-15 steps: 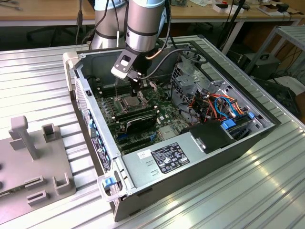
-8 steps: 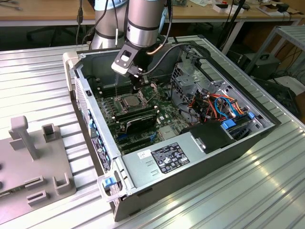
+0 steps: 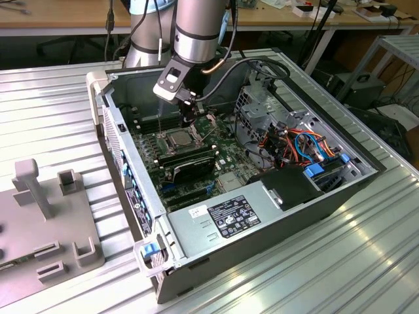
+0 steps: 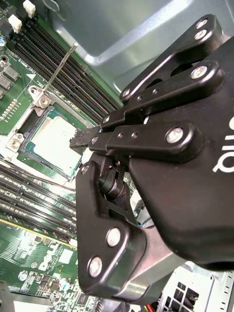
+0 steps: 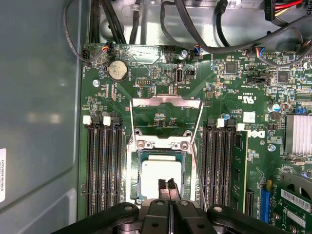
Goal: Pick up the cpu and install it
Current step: 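Place the cpu into insertion slot, then close the cpu cover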
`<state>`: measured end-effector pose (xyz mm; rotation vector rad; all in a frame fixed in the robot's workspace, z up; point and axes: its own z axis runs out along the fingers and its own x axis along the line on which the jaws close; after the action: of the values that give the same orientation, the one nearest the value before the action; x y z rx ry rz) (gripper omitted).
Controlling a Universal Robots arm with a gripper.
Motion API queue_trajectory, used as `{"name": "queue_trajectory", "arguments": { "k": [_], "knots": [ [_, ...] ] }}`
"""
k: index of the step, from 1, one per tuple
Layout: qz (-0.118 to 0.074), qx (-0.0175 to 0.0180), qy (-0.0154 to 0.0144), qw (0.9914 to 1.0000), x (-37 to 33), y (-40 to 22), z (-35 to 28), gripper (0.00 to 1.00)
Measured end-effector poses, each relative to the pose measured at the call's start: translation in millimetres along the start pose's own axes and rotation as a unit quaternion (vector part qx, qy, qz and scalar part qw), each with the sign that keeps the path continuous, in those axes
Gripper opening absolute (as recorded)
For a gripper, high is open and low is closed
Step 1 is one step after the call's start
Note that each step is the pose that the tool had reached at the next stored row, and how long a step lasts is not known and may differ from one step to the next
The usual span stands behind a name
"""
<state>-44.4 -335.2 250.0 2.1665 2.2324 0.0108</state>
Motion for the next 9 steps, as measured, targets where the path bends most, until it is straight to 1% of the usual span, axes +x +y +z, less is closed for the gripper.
{"name": "queue_trajectory", "arguments": {
  "k": [9],
  "knots": [
    [0.0,0.0,-0.0005,1.0,0.0,0.0,-0.5,0.11]
  ]
}}
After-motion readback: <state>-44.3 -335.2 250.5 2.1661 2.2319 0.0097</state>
